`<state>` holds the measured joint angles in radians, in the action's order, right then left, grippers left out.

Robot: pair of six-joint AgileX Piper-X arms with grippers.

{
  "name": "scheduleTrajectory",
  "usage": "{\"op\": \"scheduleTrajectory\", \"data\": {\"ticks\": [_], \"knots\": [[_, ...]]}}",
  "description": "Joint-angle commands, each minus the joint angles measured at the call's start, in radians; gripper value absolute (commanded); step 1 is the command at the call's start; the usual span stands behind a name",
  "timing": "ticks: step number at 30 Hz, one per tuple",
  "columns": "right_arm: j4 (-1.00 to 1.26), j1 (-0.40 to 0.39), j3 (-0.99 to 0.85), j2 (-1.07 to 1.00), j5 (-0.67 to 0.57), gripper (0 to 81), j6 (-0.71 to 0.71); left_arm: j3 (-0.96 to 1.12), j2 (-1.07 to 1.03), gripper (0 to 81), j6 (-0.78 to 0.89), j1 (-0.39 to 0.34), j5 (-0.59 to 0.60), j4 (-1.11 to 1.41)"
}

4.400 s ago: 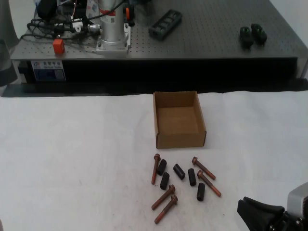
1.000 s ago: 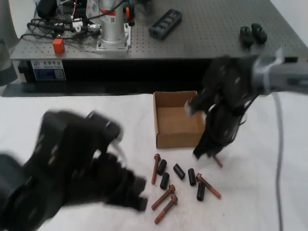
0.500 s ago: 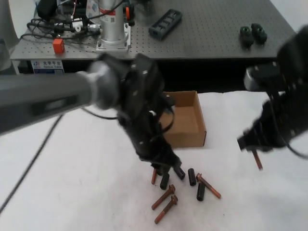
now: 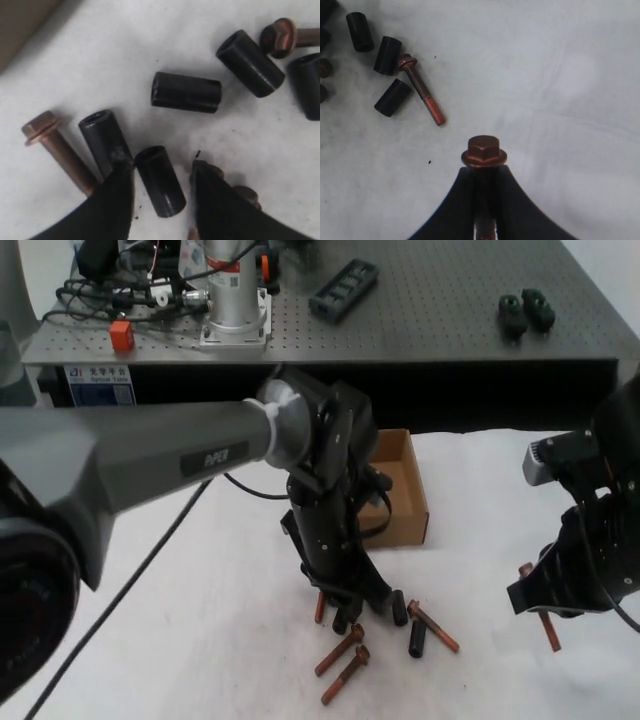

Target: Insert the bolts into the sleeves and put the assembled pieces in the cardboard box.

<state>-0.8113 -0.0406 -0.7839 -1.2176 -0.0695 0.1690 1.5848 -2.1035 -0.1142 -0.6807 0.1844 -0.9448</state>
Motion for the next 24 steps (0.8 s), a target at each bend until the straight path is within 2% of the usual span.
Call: {"op": "scheduleTrajectory", "data": {"ticks": [1,11,14,16,17,22,24], "knots": [[0.012,0.003,-0.002,0.012,-0.016,0.6,-0.005,0.008,-0.017,28.2,-0.007,-0.001,0.002,-0.004],[0.012,0.003,-0.002,0.012,-0.038,0.6,-0.031,0.008,-0.047,27.4,-0.007,-0.001,-0.001,-0.029],[0.012,0.003,-0.002,0.012,-0.038,0.6,-0.042,0.008,-0.047,16.5,-0.007,-0.001,-0.001,-0.023],[0.018,0.003,-0.002,0.015,-0.057,0.6,-0.044,0.008,-0.047,3.6,-0.007,-0.001,0.001,-0.028],[0.029,0.003,-0.002,0.019,-0.08,0.6,-0.056,0.008,-0.043,0.4,-0.007,-0.001,0.005,-0.03],[0.18,0.003,0.009,0.064,-0.27,0.6,-0.169,0.008,0.022,0.2,0.003,-0.001,0.007,-0.03],[0.306,0.003,0.049,0.11,-0.353,0.6,-0.257,-0.015,0.087,0.7,0.004,-0.001,0.019,-0.02]]}}
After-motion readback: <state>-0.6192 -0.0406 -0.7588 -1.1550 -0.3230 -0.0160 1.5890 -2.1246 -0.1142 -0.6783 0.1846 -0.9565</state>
